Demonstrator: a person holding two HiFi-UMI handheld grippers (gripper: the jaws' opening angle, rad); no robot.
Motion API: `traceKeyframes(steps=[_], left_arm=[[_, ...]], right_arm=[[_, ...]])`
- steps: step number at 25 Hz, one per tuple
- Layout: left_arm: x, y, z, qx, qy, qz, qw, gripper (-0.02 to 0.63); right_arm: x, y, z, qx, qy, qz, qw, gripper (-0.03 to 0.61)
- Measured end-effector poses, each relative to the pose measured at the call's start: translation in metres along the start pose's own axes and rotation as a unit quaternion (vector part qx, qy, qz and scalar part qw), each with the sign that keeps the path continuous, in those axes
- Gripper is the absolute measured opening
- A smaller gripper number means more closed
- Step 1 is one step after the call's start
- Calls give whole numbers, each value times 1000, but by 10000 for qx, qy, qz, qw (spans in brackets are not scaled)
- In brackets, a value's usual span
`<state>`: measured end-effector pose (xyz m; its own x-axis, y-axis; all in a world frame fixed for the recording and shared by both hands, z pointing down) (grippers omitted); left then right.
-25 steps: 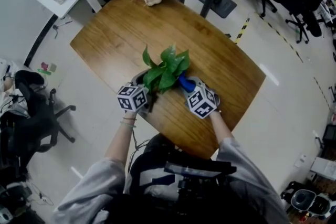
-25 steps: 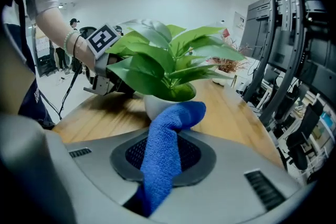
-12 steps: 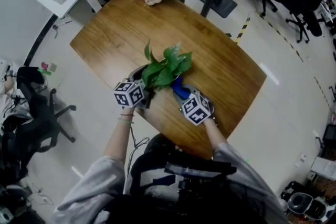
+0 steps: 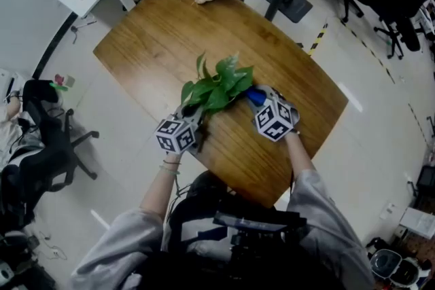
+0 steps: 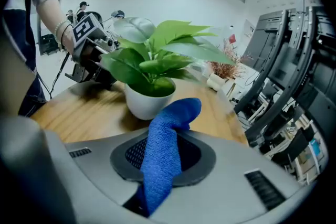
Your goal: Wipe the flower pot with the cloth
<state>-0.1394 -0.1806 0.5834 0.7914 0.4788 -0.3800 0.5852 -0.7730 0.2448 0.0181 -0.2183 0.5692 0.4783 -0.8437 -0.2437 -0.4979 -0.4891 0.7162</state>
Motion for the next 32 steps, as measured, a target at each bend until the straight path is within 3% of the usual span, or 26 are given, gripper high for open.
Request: traceKeyframes(steps=[8, 21, 27, 32], left_arm=[[7, 2, -3, -38, -80, -55, 9999, 55], [-45, 13, 23, -56, 83, 138, 9999, 54], [-49, 15, 26, -53, 71, 240, 9997, 55], [-38, 4, 20, 74, -54, 229, 9997, 54]], right_arm=[[-6, 11, 21, 266, -265, 426, 9984, 69], [-74, 23, 6, 33, 104, 889, 9960, 69], [-79, 25, 4, 8, 320, 985, 9946, 69], [-51, 13, -11, 4, 658, 695, 9954, 69]])
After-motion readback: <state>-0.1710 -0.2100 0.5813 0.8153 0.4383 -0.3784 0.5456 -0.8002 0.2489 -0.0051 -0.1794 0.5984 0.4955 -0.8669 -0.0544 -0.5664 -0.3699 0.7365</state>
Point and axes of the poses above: the fingertips, and each gripper's own axes: y forward along the fingers, x to its right, z out of its top, the point moved 3 cm from there along -y, backward along the fingers, and after that the axes turned 8 degrees about y, right-handed, at the moved point
